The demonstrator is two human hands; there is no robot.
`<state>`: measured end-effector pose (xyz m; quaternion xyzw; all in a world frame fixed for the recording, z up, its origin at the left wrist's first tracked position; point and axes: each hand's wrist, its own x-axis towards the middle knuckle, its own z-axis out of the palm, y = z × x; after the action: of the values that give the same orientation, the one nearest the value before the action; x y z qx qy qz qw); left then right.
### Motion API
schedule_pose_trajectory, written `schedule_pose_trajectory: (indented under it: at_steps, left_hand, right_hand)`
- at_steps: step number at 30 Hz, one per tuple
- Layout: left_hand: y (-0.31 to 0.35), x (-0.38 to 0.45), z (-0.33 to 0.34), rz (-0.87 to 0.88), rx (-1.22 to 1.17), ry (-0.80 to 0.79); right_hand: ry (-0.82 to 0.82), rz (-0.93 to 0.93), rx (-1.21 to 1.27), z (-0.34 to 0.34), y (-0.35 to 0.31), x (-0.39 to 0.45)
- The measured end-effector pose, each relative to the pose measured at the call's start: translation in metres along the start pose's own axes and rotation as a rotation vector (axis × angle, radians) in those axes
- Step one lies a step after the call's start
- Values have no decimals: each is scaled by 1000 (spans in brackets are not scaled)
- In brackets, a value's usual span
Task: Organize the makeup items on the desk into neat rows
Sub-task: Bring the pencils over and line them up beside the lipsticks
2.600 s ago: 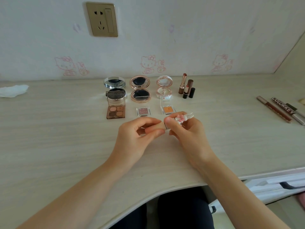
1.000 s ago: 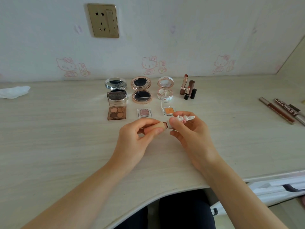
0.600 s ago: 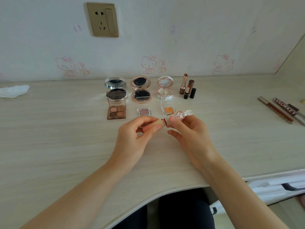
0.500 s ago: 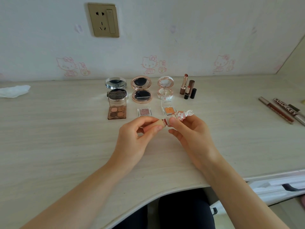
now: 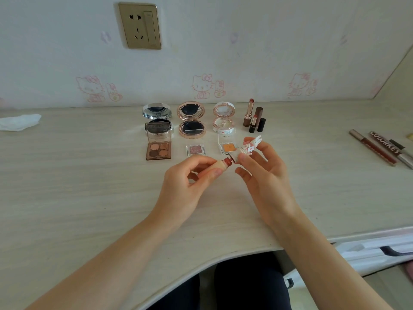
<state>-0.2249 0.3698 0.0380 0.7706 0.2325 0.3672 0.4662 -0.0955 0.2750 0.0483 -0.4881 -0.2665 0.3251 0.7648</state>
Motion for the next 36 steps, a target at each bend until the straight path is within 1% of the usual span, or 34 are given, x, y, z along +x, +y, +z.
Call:
schedule_pose_trajectory:
  at_steps: [5, 11, 17, 19, 23, 27, 31, 33, 36]
  left_hand:
    - [-2, 0, -1, -32, 7, -21]
    - [0, -1, 1, -51, -46, -26]
    - [3, 0, 3, -64, -90, -20]
    - [3, 0, 6, -58, -92, -55]
    - [2, 1, 17, -19, -80, -139]
    - [6, 5, 32, 19, -57, -139]
    - [13, 12, 50, 29, -25, -96]
    - [15, 17, 60, 91, 12, -112]
    - [14, 25, 73, 248, 75, -174]
  right_hand:
    - [17, -21, 61, -1, -1, 1]
    - [36, -7, 25, -1, 1, 3]
    - [49, 51, 24, -5, -3, 6]
    - [46, 74, 19, -11, -7, 8]
    - [12, 108, -44, -26, -20, 13]
    - [-24, 135, -137, -41, -33, 19]
    - [-6, 179, -179, -59, -43, 32]
    - [-2, 229, -167, -67, -46, 40]
    - [-8, 266, -165, -76, -52, 53]
